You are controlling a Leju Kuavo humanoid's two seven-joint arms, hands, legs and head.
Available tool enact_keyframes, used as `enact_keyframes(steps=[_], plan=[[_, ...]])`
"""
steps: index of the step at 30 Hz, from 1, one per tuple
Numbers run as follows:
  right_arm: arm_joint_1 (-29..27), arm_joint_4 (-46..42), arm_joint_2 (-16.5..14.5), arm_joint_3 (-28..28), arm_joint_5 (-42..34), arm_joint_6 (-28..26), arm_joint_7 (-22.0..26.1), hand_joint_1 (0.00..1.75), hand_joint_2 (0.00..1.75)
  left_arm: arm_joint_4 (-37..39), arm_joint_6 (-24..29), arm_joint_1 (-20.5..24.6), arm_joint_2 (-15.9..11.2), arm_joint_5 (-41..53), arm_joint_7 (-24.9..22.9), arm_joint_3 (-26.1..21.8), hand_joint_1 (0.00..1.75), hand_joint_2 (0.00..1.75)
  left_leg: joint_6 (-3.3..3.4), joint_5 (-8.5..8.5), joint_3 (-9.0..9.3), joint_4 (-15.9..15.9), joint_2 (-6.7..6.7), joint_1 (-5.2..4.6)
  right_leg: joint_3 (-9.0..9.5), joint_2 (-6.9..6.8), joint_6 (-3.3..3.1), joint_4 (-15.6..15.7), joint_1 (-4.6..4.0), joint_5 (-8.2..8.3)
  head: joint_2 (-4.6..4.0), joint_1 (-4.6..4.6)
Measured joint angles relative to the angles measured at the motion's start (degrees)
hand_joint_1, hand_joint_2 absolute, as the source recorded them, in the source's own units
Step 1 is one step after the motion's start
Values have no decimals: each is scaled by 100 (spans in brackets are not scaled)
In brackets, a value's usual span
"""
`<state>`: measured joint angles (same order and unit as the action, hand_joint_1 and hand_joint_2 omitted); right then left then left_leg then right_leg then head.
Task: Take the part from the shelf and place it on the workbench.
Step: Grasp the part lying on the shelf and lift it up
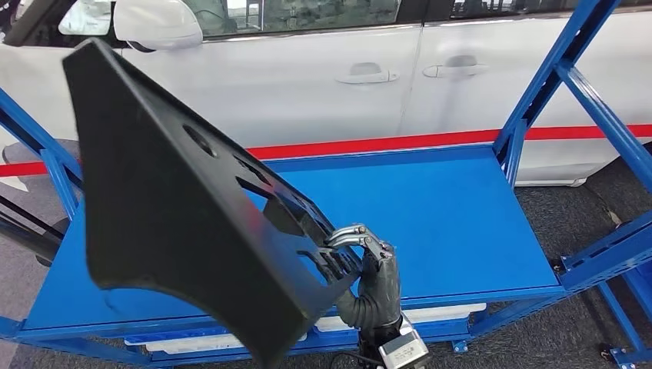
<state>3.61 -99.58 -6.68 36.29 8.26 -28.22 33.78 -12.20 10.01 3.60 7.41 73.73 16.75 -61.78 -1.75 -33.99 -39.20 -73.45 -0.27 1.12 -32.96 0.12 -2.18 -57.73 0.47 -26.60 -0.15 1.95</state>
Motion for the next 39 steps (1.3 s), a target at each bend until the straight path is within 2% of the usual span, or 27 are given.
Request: enact_keyframes(steps=[1,2,3,5,6,10,12,14,15,16,17,19,20,22,24,25,26,27,29,30,31,32,33,35,36,37,39], plan=[[-47,-56,18,-9,-35,24,4,175,175,0,-34,-6,1,-2,-16,-11,0,175,-1,70,-18,-13,0,0,4,3,-1,-5,-4,-7,0,0],[-80,-99,32,-20,-58,41,-5,175,175,0,-69,-11,1,-8,-35,-22,0,175,5,238,69,191,0,0,10,10,3,-14,-6,-15,0,0],[-101,-132,43,-32,-72,50,-30,175,175,0,-100,-11,2,-22,-50,-35,0,175,21,461,240,564,1,0,18,17,14,-27,-7,-28,0,0],[-129,-165,50,-61,-86,47,-96,175,175,0,-127,4,6,-75,-62,-76,0,175,69,718,561,1248,-3,-19,15,26,58,-63,-28,-57,0,0],[-151,-170,50,-78,-91,47,-131,175,175,0,-133,12,10,-99,-62,-96,0,175,98,752,639,1424,-7,-32,7,26,85,-75,-35,-64,0,0],[-247,-156,54,-134,-91,95,-224,175,175,0,-141,-1,40,-125,-66,-149,0,175,225,777,676,1543,-7,-26,-21,20,200,-137,-27,-117,0,-1],[-274,-136,62,-155,-67,120,-247,175,175,0,-147,0,59,-130,-70,-172,0,175,287,803,694,1583,6,-3,-215,16,248,-567,-15,-382,0,-1],[-317,-91,74,-181,-12,156,-320,175,175,0,-150,5,66,-134,-90,-207,0,175,308,804,689,1583,12,-6,-577,15,280,-1297,-4,-722,0,-1],[-353,-51,80,-200,15,185,-375,175,175,0,-151,4,69,-129,-109,-221,0,175,310,805,689,1579,13,-7,-714,14,291,-1564,4,-801,0,-1],[-392,4,86,-224,33,220,-427,175,175,0,-150,4,73,-119,-132,-231,0,175,309,807,688,1571,12,-7,-759,14,294,-1637,12,-769,0,-2],[-432,65,90,-250,37,265,-463,175,175,0,-150,3,78,-108,-150,-234,0,175,306,807,689,1559,8,-7,-684,12,290,-1475,20,-626,0,-2],[-499,175,95,-316,12,372,-478,175,175,0,-147,2,99,-86,-160,-235,0,175,283,794,685,1532,-5,-13,-308,8,256,-716,24,-244,0,-2],[-528,215,95,-354,-6,424,-466,175,175,0,-141,2,109,-81,-159,-236,0,175,260,785,678,1516,-12,-23,-150,9,233,-382,14,-114,0,-2],[-594,276,95,-420,-28,493,-436,175,175,0,-127,4,124,-63,-159,-237,0,175,197,783,662,1504,-16,-41,-47,17,193,-122,-11,-52,0,-1],[-684,327,95,-480,-52,526,-400,175,175,0,-119,5,131,-34,-162,-237,0,175,129,796,658,1517,-15,-36,-65,18,134,-101,-14,-9,0,-1],[-733,346,96,-509,-75,540,-378,175,175,0,-116,4,134,-18,-164,-236,0,175,98,749,644,1486,-12,-29,-71,10,92,-79,-5,17,0,-1],[-777,362,96,-534,-103,551,-349,175,175,0,-115,3,139,-3,-167,-236,0,175,72,627,598,1363,-9,-23,-84,1,48,-56,7,47,0,-1],[-815,376,97,-552,-130,561,-320,175,175,0,-114,2,143,8,-171,-235,0,175,52,432,513,1129,-5,-17,-105,-9,12,-40,16,76,0,0],[-882,404,103,-583,-175,590,-264,175,175,0,-113,2,150,25,-180,-235,0,175,24,-44,265,398,-2,-10,-171,-19,-21,-46,2,120,0,0],[-915,416,109,-600,-190,615,-238,175,175,0,-113,2,151,40,-185,-235,0,175,16,-195,177,96,-2,-8,-208,-23,-25,-55,-9,141,0,0],[-951,427,118,-617,-204,642,-210,175,175,0,-115,1,151,58,-192,-234,0,175,17,-242,179,-32,-2,-8,-249,-25,-24,-69,-20,163,0,0],[-980,433,126,-632,-212,667,-183,175,175,0,-120,1,151,79,-198,-232,0,175,28,-179,290,69,-2,-9,-289,-25,-20,-85,-27,184,0,0],[-1002,435,132,-642,-215,687,-160,175,175,0,-127,2,151,100,-204,-230,0,175,49,-40,510,381,-2,-12,-324,-22,-12,-101,-34,206,0,0],[-1034,435,142,-663,-225,726,-126,175,175,0,-149,23,149,126,-209,-226,0,175,111,216,1019,1205,0,-36,-372,-20,24,-129,-46,256,0,-1],[-1048,435,148,-673,-238,753,-114,175,175,0,-157,37,149,135,-209,-224,0,175,138,290,1169,1476,0,-54,-384,-22,56,-135,-50,285,0,-1],[-1066,435,155,-682,-254,785,-102,175,175,0,-164,48,149,146,-209,-223,0,175,163,320,1225,1604,0,-75,-391,-26,92,-136,-48,316,0,-1],[-1104,426,171,-693,-291,859,-73,175,175,0,-168,47,151,177,-209,-220,0,175,214,402,1187,1622,-2,-93,-399,-28,169,-112,-41,386,0,-1]])
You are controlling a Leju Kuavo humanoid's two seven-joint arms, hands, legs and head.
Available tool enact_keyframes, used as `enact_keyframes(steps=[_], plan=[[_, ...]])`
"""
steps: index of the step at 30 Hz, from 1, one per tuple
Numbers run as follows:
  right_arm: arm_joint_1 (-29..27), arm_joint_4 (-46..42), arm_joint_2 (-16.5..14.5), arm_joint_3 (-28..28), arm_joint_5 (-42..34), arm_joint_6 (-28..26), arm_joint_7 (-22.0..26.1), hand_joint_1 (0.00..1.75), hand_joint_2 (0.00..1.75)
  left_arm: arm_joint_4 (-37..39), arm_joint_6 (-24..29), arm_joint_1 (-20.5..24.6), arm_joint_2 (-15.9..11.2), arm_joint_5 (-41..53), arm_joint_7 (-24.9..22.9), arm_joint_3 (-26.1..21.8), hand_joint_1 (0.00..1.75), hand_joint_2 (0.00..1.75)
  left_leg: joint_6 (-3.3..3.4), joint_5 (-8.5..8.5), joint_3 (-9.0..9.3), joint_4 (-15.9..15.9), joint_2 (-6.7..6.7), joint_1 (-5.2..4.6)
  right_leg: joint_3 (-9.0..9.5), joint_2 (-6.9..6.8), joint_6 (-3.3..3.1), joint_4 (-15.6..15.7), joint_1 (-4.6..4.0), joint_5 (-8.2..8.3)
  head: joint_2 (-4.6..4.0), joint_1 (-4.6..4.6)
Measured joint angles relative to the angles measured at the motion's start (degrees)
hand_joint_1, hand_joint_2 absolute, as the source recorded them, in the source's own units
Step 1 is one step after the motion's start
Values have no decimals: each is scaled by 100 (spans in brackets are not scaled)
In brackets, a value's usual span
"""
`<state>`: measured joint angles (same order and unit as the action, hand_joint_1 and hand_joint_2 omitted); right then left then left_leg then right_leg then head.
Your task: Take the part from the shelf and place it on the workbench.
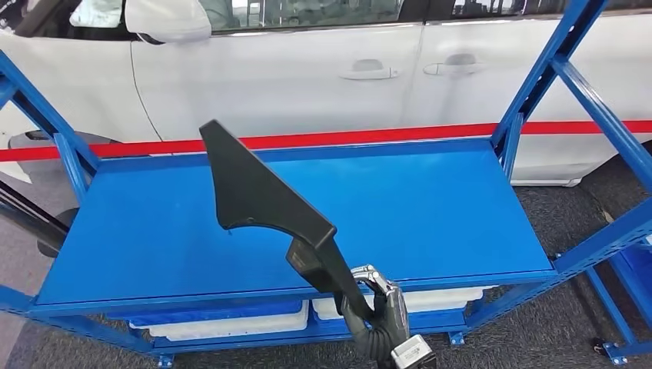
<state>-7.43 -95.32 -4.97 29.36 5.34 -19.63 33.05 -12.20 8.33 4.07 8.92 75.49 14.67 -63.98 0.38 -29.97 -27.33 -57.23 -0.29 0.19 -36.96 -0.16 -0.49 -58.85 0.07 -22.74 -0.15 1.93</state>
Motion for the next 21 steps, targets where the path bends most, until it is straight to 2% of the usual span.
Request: enact_keyframes(steps=[1,2,3,5,6,7,8,9,11,12,13,16,17,18,19,21], plan=[[-20,-14,9,-7,-14,32,18,175,175,0,0,-2,1,15,0,3,0,175,32,60,-21,19,12,10,-21,7,33,-14,8,-20,0,-1],[-37,-31,21,-12,-26,55,34,175,175,0,0,-1,1,25,0,9,0,175,69,126,-55,41,25,24,-62,13,64,-87,14,-120,0,-1],[-49,-46,34,-18,-32,70,47,175,175,0,0,0,2,30,0,16,0,175,106,193,-104,62,43,41,-139,19,93,-271,21,-321,0,-1],[-71,-67,62,-27,-36,91,70,175,175,0,1,6,-1,41,1,32,0,175,150,294,-232,60,69,43,-345,20,145,-931,52,-867,0,-1],[-88,-74,75,-33,-39,104,83,175,175,0,2,6,-3,48,1,37,0,175,154,341,-302,53,76,41,-424,19,166,-1278,65,-1060,0,-1],[-108,-81,87,-39,-44,118,97,175,175,0,2,6,-4,56,2,40,0,175,145,385,-371,43,80,40,-436,19,183,-1499,75,-1133,0,-1],[-127,-89,96,-49,-50,136,110,175,175,0,2,6,-4,62,3,43,0,175,133,424,-440,28,82,41,-350,18,195,-1530,86,-1092,0,-1],[-141,-100,103,-58,-58,155,119,175,175,0,1,6,-4,68,4,48,0,175,116,456,-502,8,83,44,-148,16,198,-1329,98,-971,0,-1],[-154,-143,110,-77,-68,192,136,175,175,0,0,8,-4,83,9,70,0,175,72,501,-611,-60,81,39,460,16,181,-520,111,-783,0,-1],[-160,-169,113,-85,-71,205,148,175,175,0,1,7,-4,93,13,84,0,175,42,520,-645,-91,80,33,682,19,153,-197,102,-743,0,1],[-168,-196,115,-93,-72,213,161,175,175,0,1,10,-4,103,17,98,0,175,8,540,-666,-116,79,28,810,23,121,11,89,-748,0,1],[-193,-233,123,-113,-77,217,179,175,175,0,2,16,-7,117,26,120,0,175,-112,591,-712,-142,72,36,764,23,-8,81,67,-694,0,0],[-196,-240,125,-118,-78,217,180,175,175,0,1,13,-11,117,26,123,0,175,-146,507,-757,-208,68,43,720,16,-59,87,72,-648,0,0],[-201,-249,125,-122,-78,219,181,175,175,0,1,9,-16,119,26,125,0,175,-169,328,-825,-367,64,53,672,8,-106,99,78,-596,0,1],[-205,-260,125,-127,-80,221,182,175,175,0,0,8,-20,122,26,126,0,175,-187,64,-919,-638,62,62,610,-1,-142,101,75,-543,0,0],[-220,-273,125,-138,-86,238,185,175,175,0,0,8,-22,130,26,128,0,175,-207,-430,-1108,-1340,61,64,465,-5,-176,91,47,-437,0,0]])
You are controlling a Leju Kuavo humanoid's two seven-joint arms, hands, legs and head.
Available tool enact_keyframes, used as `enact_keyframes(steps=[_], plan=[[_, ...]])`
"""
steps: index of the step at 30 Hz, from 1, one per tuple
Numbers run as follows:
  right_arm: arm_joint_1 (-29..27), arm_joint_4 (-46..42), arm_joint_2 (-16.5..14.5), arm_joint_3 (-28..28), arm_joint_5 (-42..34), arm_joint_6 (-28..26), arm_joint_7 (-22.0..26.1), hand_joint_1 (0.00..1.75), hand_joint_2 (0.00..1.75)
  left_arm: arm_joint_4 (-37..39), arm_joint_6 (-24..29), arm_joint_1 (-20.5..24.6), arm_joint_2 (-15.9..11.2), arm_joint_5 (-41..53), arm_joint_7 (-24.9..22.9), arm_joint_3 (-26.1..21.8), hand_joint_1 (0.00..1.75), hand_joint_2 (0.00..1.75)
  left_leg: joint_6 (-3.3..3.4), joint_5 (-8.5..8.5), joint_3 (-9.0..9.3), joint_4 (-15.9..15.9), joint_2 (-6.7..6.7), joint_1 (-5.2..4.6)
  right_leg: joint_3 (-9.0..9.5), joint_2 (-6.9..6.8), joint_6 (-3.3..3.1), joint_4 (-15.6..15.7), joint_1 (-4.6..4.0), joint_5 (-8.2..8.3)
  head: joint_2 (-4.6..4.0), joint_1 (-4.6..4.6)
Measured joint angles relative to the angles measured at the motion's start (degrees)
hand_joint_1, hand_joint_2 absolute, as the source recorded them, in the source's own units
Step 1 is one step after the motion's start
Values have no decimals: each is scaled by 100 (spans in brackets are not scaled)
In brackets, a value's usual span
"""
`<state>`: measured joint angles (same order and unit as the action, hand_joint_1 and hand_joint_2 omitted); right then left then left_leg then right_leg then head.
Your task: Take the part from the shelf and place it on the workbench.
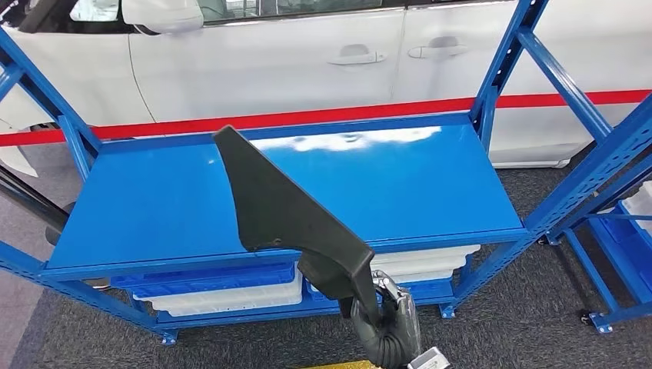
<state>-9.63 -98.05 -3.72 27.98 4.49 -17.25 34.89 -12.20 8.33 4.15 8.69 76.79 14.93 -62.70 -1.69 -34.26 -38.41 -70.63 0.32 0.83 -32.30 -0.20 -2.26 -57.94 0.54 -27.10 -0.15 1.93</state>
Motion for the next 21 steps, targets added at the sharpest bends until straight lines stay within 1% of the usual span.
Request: enact_keyframes(steps=[1,2,3,4,5,6,7,8,9,10,11,12,13,14,15,16,17,18,19,20,21], plan=[[-10,-2,0,-6,-4,16,1,175,175,0,0,1,-2,3,0,1,0,175,-2,-100,-27,-262,0,-1,-80,-1,-4,-11,-16,53,0,0],[-19,-2,0,-13,-7,38,1,175,175,0,0,2,-4,3,1,3,0,175,5,-70,29,-357,0,-3,-159,-1,-4,-26,-29,102,0,1],[-28,-2,0,-19,-8,62,1,175,175,0,1,2,-8,4,1,4,0,175,22,63,186,-252,0,-8,-237,-1,-1,-47,-40,147,0,1],[-33,-3,0,-26,-9,91,2,175,175,0,3,6,-13,5,3,5,0,175,52,230,444,51,-1,-15,-304,0,6,-69,-49,188,0,1],[-36,-4,0,-33,-9,119,4,175,175,-1,7,14,-21,5,7,5,0,175,92,322,741,464,-2,-25,-358,0,19,-89,-56,227,0,1],[-38,-9,0,-42,-10,149,9,175,175,-1,11,25,-28,5,14,6,0,175,125,355,1015,879,-4,-40,-398,-1,38,-105,-63,267,0,1],[-39,-14,0,-50,-11,176,17,175,175,-1,15,34,-36,5,22,7,0,175,156,341,1194,1179,-6,-57,-416,-5,66,-108,-66,308,0,1],[-41,-19,-1,-58,-13,202,28,175,175,-1,19,41,-45,5,29,7,0,175,179,303,1274,1342,-8,-76,-425,-10,99,-103,-63,351,0,1],[-45,-26,-2,-64,-17,227,38,175,175,-1,25,42,-54,5,34,8,0,175,202,324,1280,1395,-9,-93,-426,-13,137,-88,-57,399,0,1],[-52,-31,-2,-73,-21,248,50,175,175,-1,31,40,-62,4,35,7,0,175,238,385,1253,1419,-1,-82,-433,-12,172,-82,-53,434,0,1],[-64,-37,-2,-85,-26,266,62,175,175,-1,40,42,-70,4,35,7,0,175,273,453,1226,1455,9,-70,-459,-4,208,-105,-50,400,0,0],[-77,-44,-1,-101,-29,279,74,175,175,-1,56,45,-79,3,36,7,0,175,318,532,1179,1491,22,-54,-506,6,240,-194,-49,266,0,-1],[-90,-49,1,-119,-31,287,86,175,175,-1,75,47,-87,1,38,6,0,175,351,609,1118,1519,35,-36,-577,16,269,-386,-42,32,0,-1],[-105,-52,2,-134,-27,291,96,175,175,-1,98,48,-98,-4,45,6,0,175,372,669,1044,1517,40,-42,-657,22,298,-667,-29,-263,0,-1],[-123,-54,3,-146,-17,295,104,175,175,-2,119,47,-116,-14,57,5,0,175,388,726,966,1509,44,-44,-733,23,323,-1014,-10,-522,0,-1],[-146,-53,5,-157,-2,300,110,175,175,-2,131,45,-133,-26,73,5,0,175,382,781,885,1493,46,-46,-774,22,349,-1328,10,-659,0,-1],[-172,-52,7,-166,18,307,114,175,175,-2,137,44,-149,-38,89,4,0,175,373,832,800,1468,47,-46,-755,21,371,-1521,28,-656,0,-1],[-195,-52,9,-172,34,315,119,175,175,-2,138,43,-164,-48,101,3,0,175,356,875,714,1433,48,-43,-651,20,388,-1532,46,-538,0,-1],[-211,-52,10,-175,45,324,120,175,175,-2,138,42,-174,-55,108,2,0,175,335,907,628,1388,47,-39,-447,19,398,-1334,63,-372,0,-1],[-220,-53,11,-175,50,331,121,175,175,-2,138,43,-182,-59,111,1,0,175,311,931,550,1332,46,-35,-168,18,398,-967,77,-279,0,-1],[-224,-54,11,-175,51,337,121,175,175,-2,138,44,-189,-62,113,0,0,175,283,950,479,1274,44,-38,106,19,384,-563,72,-269,0,-1]])
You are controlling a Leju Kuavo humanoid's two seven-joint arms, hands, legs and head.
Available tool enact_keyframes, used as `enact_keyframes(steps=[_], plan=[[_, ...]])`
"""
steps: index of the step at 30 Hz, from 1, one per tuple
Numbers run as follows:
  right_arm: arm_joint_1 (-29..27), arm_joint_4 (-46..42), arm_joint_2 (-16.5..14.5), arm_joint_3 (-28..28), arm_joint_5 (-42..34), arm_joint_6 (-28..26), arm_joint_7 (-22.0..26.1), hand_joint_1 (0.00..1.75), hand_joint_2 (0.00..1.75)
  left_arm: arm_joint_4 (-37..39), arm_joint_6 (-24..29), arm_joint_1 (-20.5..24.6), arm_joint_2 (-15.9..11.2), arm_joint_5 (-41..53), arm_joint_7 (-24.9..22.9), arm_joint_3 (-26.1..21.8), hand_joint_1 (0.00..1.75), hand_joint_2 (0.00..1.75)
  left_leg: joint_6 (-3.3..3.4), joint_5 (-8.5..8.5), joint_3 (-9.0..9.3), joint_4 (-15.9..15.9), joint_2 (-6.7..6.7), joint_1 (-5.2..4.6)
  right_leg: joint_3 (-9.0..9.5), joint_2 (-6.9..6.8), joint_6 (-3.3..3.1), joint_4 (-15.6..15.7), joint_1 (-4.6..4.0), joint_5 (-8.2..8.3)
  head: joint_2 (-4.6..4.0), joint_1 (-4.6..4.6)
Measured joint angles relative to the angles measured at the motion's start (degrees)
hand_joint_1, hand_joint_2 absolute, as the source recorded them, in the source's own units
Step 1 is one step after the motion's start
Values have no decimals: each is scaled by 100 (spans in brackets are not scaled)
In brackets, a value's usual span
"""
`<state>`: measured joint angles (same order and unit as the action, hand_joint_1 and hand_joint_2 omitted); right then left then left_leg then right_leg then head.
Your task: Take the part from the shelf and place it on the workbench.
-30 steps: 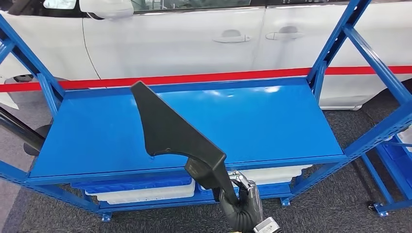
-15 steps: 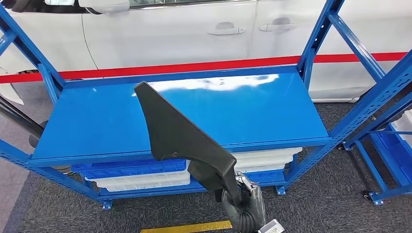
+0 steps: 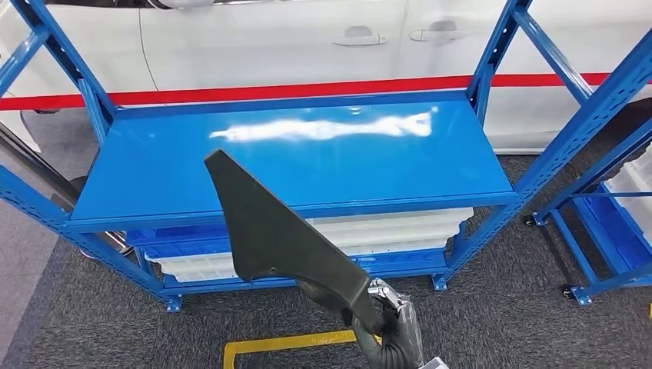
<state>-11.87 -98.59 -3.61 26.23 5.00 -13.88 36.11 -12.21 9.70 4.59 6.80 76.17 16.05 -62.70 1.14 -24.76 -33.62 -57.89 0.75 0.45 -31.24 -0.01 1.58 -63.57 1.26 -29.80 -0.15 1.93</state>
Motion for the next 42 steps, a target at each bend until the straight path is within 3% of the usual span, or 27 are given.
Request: enact_keyframes(steps=[2,5,7,9,10,11,12,13,15,17,18,20,21,23,25,26,27,28,30,31,33,35,36,38,40,41,42], plan=[[-14,-11,1,-5,6,9,6,175,175,-1,10,4,-14,-7,8,-3,0,175,-70,47,-78,-73,-5,-9,305,5,-66,501,-27,-88,0,2],[-65,-30,1,-16,47,4,35,175,175,0,62,-7,-45,-51,34,-10,0,175,-184,98,-130,-103,-25,2,249,-5,-209,573,-42,-10,0,1],[-126,-35,0,-21,87,-10,70,175,175,0,82,-25,-68,-73,51,-18,0,175,-235,-231,-265,-391,-45,21,137,-23,-309,600,-31,111,0,1],[-193,-40,1,-28,103,-22,97,175,175,0,83,-30,-91,-80,61,-23,0,175,-268,-796,-475,-1063,-49,30,-9,-30,-356,596,-45,227,0,1],[-221,-42,2,-31,103,-24,103,175,175,0,83,-30,-104,-83,63,-27,0,175,-278,-974,-544,-1410,-49,31,-89,-31,-360,589,-55,286,0,1],[-242,-42,2,-34,103,-30,105,175,175,0,82,-29,-114,-86,64,-32,0,175,-281,-1014,-541,-1627,-49,31,-172,-31,-358,577,-63,343,0,1],[-258,-42,2,-36,103,-35,106,175,175,-1,82,-29,-121,-91,64,-37,0,175,-278,-930,-442,-1653,-49,31,-254,-31,-351,561,-67,396,0,2],[-270,-42,2,-37,103,-41,107,175,175,-1,82,-27,-126,-97,65,-39,0,175,-267,-770,-241,-1469,-49,31,-331,-30,-341,541,-69,443,0,2],[-287,-45,2,-40,103,-50,110,175,175,-1,84,-13,-136,-109,71,-42,0,175,-228,-563,365,-663,-54,21,-449,-27,-304,490,-76,522,0,2],[-313,-54,4,-43,98,-52,119,175,175,-1,85,4,-148,-120,89,-45,0,175,-172,-603,771,-27,-65,-5,-495,-31,-240,467,-86,599,0,1],[-330,-57,5,-44,90,-54,127,175,175,-1,85,8,-153,-123,97,-48,0,175,-141,-638,825,99,-68,-23,-500,-34,-203,473,-86,643,0,1],[-377,-62,10,-48,64,-56,152,175,175,-1,81,1,-157,-125,105,-52,0,175,-59,-548,762,144,-53,-17,-518,-26,-132,486,-78,704,0,1],[-404,-65,13,-54,46,-56,166,175,175,-1,78,2,-158,-124,103,-54,0,175,-9,-482,713,162,-41,-7,-559,-14,-103,439,-77,627,0,0],[-446,-72,22,-75,14,-53,188,175,175,-1,72,6,-158,-123,103,-56,0,175,70,-333,566,191,-12,7,-715,8,-59,32,-71,147,0,0],[-458,-75,29,-91,1,-49,194,175,175,-1,70,3,-159,-122,104,-58,0,175,101,-205,398,175,-5,-9,-879,6,-28,-673,-65,-380,0,0],[-459,-75,33,-95,1,-48,195,175,175,-1,70,2,-160,-121,104,-61,0,175,102,-149,317,158,-1,-16,-903,5,-18,-948,-59,-454,0,-1],[-461,-75,36,-98,1,-48,194,175,175,-1,70,2,-162,-120,103,-68,0,175,96,-98,232,135,1,-21,-849,4,-14,-1061,-55,-390,0,-1],[-462,-75,39,-101,1,-48,193,175,175,-1,70,2,-163,-119,103,-78,0,175,86,-51,143,104,1,-23,-676,4,-22,-946,-53,-236,0,0],[-458,-75,43,-102,1,-49,190,175,175,-1,70,3,-164,-118,99,-101,0,175,54,19,-2,31,-4,-29,-100,4,-67,-246,-59,-19,0,0],[-452,-76,44,-103,2,-50,189,175,175,-1,70,2,-164,-118,97,-111,0,175,31,48,-51,-5,-8,-35,183,4,-99,162,-72,-24,0,1],[-446,-78,44,-106,2,-52,187,175,175,-1,70,2,-164,-118,95,-127,0,175,-32,115,-96,-38,-11,-41,443,5,-159,601,-107,-112,0,2],[-453,-78,43,-109,-32,-40,187,175,175,-1,68,-2,-167,-117,92,-139,0,175,-105,175,-119,-39,-19,-35,406,-6,-231,664,-107,-47,0,0],[-456,-78,42,-110,-74,-17,188,175,175,-1,66,-7,-167,-115,90,-141,0,175,-141,112,-155,-84,-28,-27,362,-12,-276,681,-95,6,0,1],[-472,-77,38,-114,-200,57,196,175,175,-1,61,-17,-165,-111,84,-143,0,175,-203,-296,-298,-449,-46,-8,241,-7,-349,711,-70,120,0,1],[-509,-75,37,-125,-330,136,213,175,175,-1,62,-22,-162,-111,75,-144,0,175,-254,-796,-479,-1126,-49,5,95,27,-371,705,-75,223,0,1],[-532,-73,37,-132,-382,167,221,175,175,-1,63,-23,-162,-113,71,-144,0,175,-271,-895,-524,-1423,-49,10,20,47,-367,696,-77,278,0,1],[-554,-68,37,-139,-416,187,227,175,175,-1,64,-25,-162,-114,67,-145,0,175,-278,-855,-500,-1576,-51,14,-55,76,-358,683,-78,331,0,1]])
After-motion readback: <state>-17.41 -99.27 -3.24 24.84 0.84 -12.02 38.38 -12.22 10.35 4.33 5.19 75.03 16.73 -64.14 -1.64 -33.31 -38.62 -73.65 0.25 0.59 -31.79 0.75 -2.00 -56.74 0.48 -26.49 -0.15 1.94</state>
